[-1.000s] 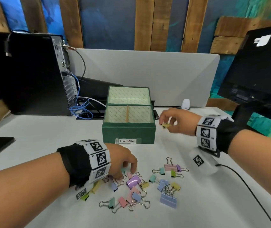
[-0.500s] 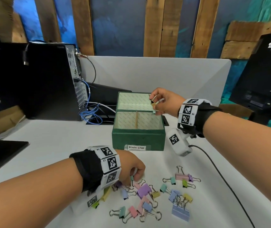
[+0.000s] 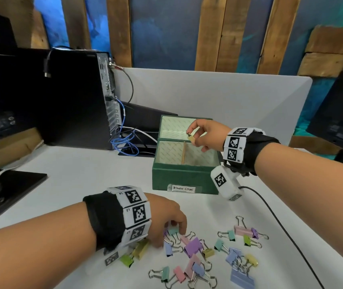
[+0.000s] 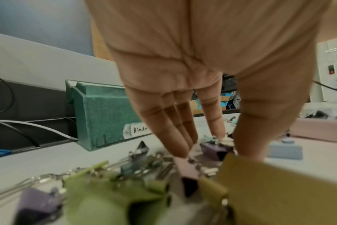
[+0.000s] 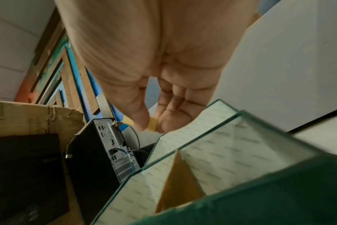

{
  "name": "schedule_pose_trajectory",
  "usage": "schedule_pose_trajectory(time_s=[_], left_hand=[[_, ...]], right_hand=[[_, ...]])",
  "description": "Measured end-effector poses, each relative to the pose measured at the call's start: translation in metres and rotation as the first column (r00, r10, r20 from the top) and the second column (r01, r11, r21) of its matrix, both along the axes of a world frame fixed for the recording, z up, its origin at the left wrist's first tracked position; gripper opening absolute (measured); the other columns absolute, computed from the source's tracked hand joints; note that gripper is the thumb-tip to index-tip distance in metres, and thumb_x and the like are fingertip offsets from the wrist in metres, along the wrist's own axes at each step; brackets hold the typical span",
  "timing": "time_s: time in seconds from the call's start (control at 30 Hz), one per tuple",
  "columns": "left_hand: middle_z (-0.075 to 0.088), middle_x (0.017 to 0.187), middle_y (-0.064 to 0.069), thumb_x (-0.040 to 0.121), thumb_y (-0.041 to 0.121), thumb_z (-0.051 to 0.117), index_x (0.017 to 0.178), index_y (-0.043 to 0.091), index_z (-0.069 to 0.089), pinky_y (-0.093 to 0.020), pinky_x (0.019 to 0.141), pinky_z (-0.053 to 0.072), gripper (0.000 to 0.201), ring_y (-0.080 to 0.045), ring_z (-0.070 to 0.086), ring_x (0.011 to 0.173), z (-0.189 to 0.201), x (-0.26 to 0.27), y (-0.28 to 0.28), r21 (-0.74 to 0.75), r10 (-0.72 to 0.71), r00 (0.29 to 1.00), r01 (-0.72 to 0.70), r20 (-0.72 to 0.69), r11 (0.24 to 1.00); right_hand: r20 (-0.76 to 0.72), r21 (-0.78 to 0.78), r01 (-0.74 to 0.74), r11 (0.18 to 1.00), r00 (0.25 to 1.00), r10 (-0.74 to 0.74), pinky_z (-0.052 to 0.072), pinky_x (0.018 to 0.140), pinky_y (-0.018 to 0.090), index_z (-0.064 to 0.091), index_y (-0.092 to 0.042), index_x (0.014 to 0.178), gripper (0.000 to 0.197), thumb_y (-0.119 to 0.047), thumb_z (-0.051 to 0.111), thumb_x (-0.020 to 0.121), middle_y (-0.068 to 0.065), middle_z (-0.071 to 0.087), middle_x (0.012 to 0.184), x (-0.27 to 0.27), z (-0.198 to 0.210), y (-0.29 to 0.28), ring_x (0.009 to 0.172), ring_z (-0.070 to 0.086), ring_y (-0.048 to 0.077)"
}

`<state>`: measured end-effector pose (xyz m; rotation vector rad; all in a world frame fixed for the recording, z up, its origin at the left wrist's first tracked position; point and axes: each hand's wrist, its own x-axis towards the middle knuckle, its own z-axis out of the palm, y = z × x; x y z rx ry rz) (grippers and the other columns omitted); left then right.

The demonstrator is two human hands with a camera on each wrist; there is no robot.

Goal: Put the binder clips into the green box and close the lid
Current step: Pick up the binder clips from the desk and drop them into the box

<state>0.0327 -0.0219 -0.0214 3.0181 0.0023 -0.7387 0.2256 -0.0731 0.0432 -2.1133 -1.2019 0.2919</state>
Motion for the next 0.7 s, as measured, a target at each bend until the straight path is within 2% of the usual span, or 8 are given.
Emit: schedule_pose_trajectory(time_s=[0.1, 0.17, 0.27, 0.33, 0.43, 0.5, 0.57, 0.7], left_hand=[[0.051, 0.123, 0.0, 0.079, 0.016, 0.069, 0.123, 0.027, 0.054, -0.03, 0.085, 0.043, 0.048, -0.021, 0.053, 0.11, -0.005, 0.002, 0.0, 0.012, -0.011, 0.999, 0.01, 0.035, 1.0], [0.054, 0.119, 0.0, 0.077, 0.015, 0.069, 0.117, 0.025, 0.058, -0.03, 0.085, 0.045, 0.043, -0.022, 0.054, 0.107, -0.007, 0.003, 0.001, 0.004, -0.007, 0.998, 0.007, 0.061, 1.0], [0.058, 0.114, -0.001, 0.076, 0.015, 0.071, 0.111, 0.024, 0.06, -0.029, 0.081, 0.045, 0.038, -0.022, 0.056, 0.102, -0.009, 0.004, 0.003, -0.018, 0.009, 0.998, -0.007, 0.062, 1.0], [0.059, 0.112, -0.002, 0.075, 0.016, 0.071, 0.109, 0.022, 0.061, -0.028, 0.078, 0.044, 0.036, -0.021, 0.055, 0.096, -0.009, 0.005, 0.004, -0.026, 0.009, 0.998, -0.007, 0.064, 1.0], [0.059, 0.111, -0.004, 0.074, 0.018, 0.072, 0.107, 0.02, 0.061, -0.031, 0.08, 0.046, 0.035, -0.018, 0.052, 0.09, -0.01, 0.005, 0.004, -0.036, 0.014, 0.997, -0.012, 0.072, 0.999], [0.057, 0.108, -0.002, 0.073, 0.019, 0.073, 0.105, 0.021, 0.062, -0.034, 0.084, 0.049, 0.033, -0.021, 0.054, 0.092, -0.011, 0.004, 0.005, -0.037, 0.019, 0.997, -0.017, 0.074, 0.999], [0.054, 0.104, 0.001, 0.072, 0.02, 0.074, 0.102, 0.022, 0.061, -0.037, 0.086, 0.051, 0.033, -0.022, 0.056, 0.097, -0.012, 0.004, 0.006, -0.034, 0.022, 0.997, -0.02, 0.077, 0.999], [0.054, 0.108, 0.003, 0.07, 0.022, 0.074, 0.098, 0.022, 0.06, -0.036, 0.085, 0.051, 0.031, -0.019, 0.055, 0.098, -0.014, 0.005, 0.006, -0.027, 0.011, 0.996, -0.009, 0.092, 1.0]], right_hand=[[0.053, -0.044, -0.006, 0.999, 0.999, 0.009, 0.053, 0.07, 0.028, 0.06, -0.024, 0.099, 0.029, -0.001, 0.06, 0.081, 0.003, 0.058, 0.091, -0.011, 0.001, 0.012, 0.072, 0.059, 0.018], [0.112, -0.045, -0.008, 0.999, 0.994, 0.013, 0.047, 0.065, 0.023, 0.062, -0.022, 0.104, 0.031, -0.001, 0.059, 0.082, 0.002, 0.059, 0.091, -0.017, 0.0, 0.019, 0.072, 0.058, 0.018], [0.147, -0.051, -0.023, 0.998, 0.989, 0.03, 0.04, 0.062, 0.017, 0.062, -0.022, 0.112, 0.038, 0.001, 0.058, 0.083, 0.0, 0.057, 0.096, -0.02, -0.002, 0.027, 0.085, 0.054, 0.017], [0.157, -0.096, -0.034, 0.995, 0.986, 0.048, 0.042, 0.069, 0.018, 0.06, -0.025, 0.116, 0.039, -0.002, 0.059, 0.084, -0.003, 0.056, 0.102, -0.02, -0.004, 0.028, 0.093, 0.054, 0.016], [0.163, -0.098, -0.041, 0.994, 0.985, 0.057, 0.041, 0.083, 0.024, 0.061, -0.027, 0.112, 0.034, -0.007, 0.06, 0.085, -0.006, 0.055, 0.106, -0.018, -0.004, 0.021, 0.098, 0.055, 0.014], [0.197, -0.082, -0.037, 0.996, 0.979, 0.052, 0.042, 0.08, 0.022, 0.063, -0.028, 0.105, 0.027, -0.01, 0.06, 0.085, -0.01, 0.056, 0.102, -0.016, -0.004, 0.008, 0.096, 0.056, 0.013], [0.257, -0.093, -0.028, 0.995, 0.965, 0.052, 0.043, 0.072, 0.018, 0.063, -0.028, 0.101, 0.022, -0.013, 0.059, 0.086, -0.014, 0.055, 0.092, -0.013, -0.006, -0.008, 0.091, 0.057, 0.012], [0.34, -0.192, -0.033, 0.981, 0.935, 0.098, 0.046, 0.085, 0.024, 0.063, -0.029, 0.097, 0.019, -0.015, 0.058, 0.086, -0.006, 0.058, 0.108, -0.007, -0.019, -0.047, 0.096, 0.059, 0.013]])
